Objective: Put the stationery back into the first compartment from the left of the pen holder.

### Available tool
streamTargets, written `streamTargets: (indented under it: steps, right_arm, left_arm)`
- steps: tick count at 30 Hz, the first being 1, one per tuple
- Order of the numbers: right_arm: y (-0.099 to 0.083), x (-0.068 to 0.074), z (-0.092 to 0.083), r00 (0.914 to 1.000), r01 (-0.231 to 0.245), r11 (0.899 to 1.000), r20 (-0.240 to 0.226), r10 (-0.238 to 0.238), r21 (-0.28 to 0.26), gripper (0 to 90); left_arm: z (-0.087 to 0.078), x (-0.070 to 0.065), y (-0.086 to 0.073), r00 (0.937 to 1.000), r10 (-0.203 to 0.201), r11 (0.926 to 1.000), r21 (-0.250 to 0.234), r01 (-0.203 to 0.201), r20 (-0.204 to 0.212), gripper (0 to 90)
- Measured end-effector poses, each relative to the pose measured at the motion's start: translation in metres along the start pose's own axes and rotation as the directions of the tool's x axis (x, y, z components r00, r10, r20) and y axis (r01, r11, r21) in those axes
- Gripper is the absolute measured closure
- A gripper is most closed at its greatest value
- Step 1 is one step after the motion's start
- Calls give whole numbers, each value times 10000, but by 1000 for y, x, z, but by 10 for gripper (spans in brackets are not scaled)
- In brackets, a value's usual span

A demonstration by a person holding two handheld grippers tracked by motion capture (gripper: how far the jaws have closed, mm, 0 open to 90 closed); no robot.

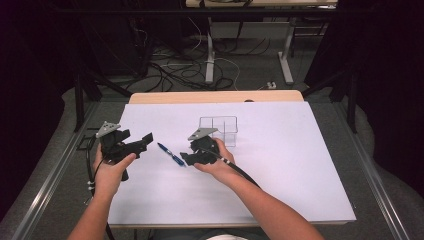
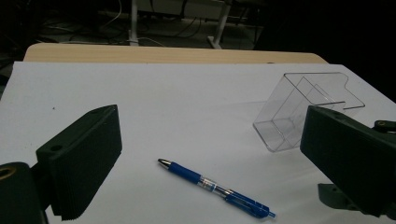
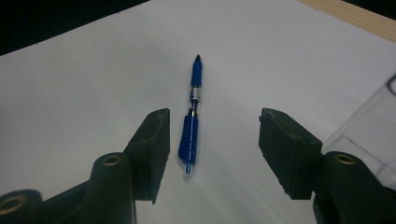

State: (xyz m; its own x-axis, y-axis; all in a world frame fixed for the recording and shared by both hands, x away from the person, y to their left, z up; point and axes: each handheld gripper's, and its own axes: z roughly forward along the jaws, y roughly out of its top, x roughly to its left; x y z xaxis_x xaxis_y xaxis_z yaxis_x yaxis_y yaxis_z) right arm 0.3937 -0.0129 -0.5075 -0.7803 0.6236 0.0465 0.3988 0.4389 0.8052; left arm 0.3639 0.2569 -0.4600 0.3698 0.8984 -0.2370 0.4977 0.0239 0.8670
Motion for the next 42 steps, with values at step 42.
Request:
streamTargets:
  steps: [42]
  right_arm:
    - [-25, 16, 73, 9995, 321, 9965, -6, -322, 771, 666]
  left_arm:
    - [4, 1, -3, 10000, -15, 9998, 182, 15, -10, 64]
